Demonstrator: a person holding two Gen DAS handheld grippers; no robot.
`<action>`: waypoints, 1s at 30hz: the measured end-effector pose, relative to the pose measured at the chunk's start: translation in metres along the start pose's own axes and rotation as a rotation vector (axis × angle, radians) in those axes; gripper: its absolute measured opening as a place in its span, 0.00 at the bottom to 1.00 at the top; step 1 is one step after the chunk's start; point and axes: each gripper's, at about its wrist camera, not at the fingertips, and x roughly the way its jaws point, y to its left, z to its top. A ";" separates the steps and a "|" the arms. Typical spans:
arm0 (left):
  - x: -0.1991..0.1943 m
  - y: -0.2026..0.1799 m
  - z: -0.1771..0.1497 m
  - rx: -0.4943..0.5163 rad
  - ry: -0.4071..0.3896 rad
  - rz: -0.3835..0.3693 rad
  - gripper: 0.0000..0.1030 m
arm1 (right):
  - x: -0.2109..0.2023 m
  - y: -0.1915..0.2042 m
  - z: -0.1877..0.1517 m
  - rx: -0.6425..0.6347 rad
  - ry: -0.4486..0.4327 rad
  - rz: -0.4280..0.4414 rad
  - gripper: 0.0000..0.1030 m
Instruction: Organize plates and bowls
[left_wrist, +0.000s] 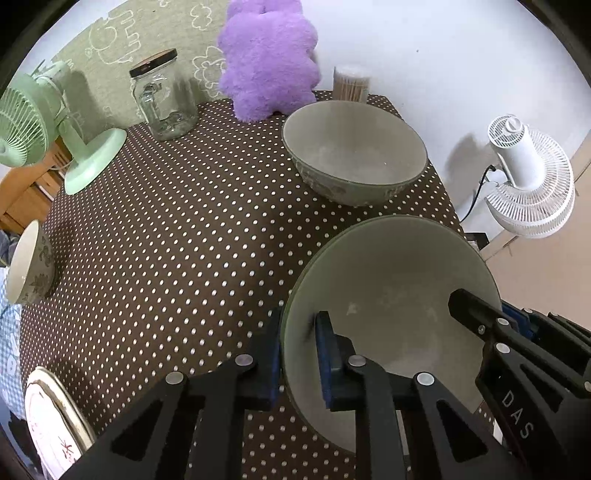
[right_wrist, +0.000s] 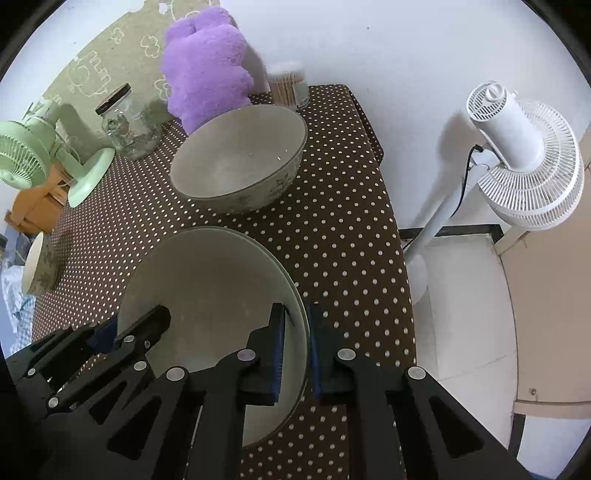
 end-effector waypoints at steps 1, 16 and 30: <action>-0.003 0.002 -0.003 0.001 -0.001 -0.002 0.14 | -0.003 0.002 -0.003 -0.001 -0.002 -0.003 0.14; -0.053 0.052 -0.057 -0.011 -0.009 0.014 0.14 | -0.047 0.057 -0.058 -0.020 -0.012 0.013 0.14; -0.068 0.100 -0.117 -0.025 0.024 0.010 0.14 | -0.062 0.112 -0.123 -0.036 0.027 0.006 0.14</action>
